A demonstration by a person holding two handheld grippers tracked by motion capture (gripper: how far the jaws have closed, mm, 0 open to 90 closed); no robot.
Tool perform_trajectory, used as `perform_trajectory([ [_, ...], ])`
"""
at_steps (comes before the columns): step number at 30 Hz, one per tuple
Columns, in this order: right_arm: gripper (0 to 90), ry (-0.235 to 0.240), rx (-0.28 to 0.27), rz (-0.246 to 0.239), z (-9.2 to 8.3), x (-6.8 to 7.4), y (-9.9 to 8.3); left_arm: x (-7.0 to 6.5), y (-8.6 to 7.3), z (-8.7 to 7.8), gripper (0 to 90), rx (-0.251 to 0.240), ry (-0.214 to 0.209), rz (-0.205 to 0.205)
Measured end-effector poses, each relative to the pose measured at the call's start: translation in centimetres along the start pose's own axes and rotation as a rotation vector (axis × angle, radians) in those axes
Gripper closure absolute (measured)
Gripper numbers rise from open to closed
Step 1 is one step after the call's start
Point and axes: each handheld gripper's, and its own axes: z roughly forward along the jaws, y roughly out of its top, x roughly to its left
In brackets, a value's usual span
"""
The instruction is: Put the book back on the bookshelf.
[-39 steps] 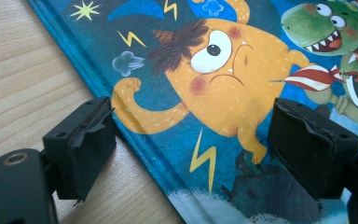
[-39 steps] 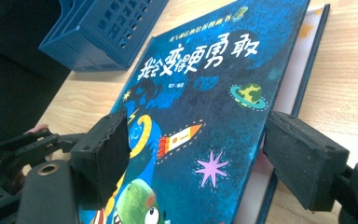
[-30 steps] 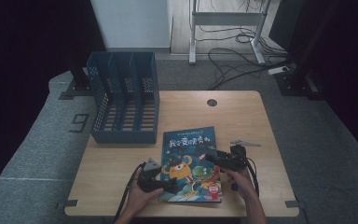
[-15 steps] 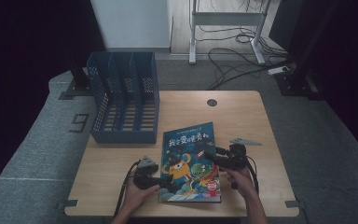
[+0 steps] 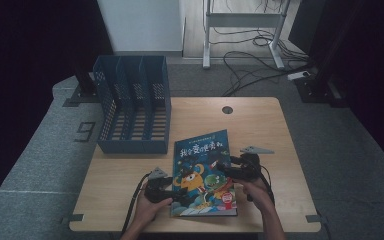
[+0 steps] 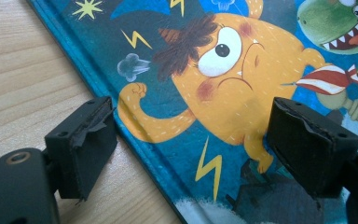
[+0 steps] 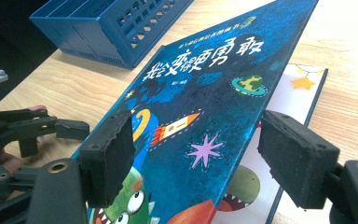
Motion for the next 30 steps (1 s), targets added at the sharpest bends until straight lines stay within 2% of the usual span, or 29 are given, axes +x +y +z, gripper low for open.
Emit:
perform_trajectory([
  [8,26.6,0.014,-0.006,-0.006,-0.3,0.2,0.2,0.1,0.0,-0.1,15.3,0.001,-0.008,-0.006],
  [11,26.9,-0.009,0.008,-0.033,-0.3,0.4,0.2,0.1,0.0,0.0,15.4,0.002,-0.003,0.001],
  [12,25.6,-0.037,0.026,-0.058,-0.1,0.6,0.2,0.0,0.0,0.0,15.4,0.001,0.0,0.003],
  [19,25.3,-0.025,0.02,-0.064,-0.3,0.9,0.7,0.3,0.0,-0.1,15.4,-0.002,-0.021,-0.015],
  [21,25.2,0.011,0.002,-0.038,-0.5,0.9,1.0,0.4,0.1,-0.1,15.4,0.0,-0.028,-0.023],
  [22,25.4,0.036,-0.007,-0.008,-0.6,0.7,1.1,0.5,0.1,-0.2,15.4,0.0,-0.035,-0.031],
  [23,25.4,0.036,-0.007,-0.008,-0.6,0.7,1.1,0.5,0.1,-0.2,15.4,0.0,-0.035,-0.031],
  [26,25.8,0.077,-0.01,0.042,-0.7,0.2,1.2,0.4,0.1,-0.2,15.3,0.001,-0.027,-0.026],
  [30,26.1,0.078,0.02,0.071,-0.3,-0.3,0.9,0.4,0.1,-0.2,15.3,0.005,-0.004,-0.007],
])
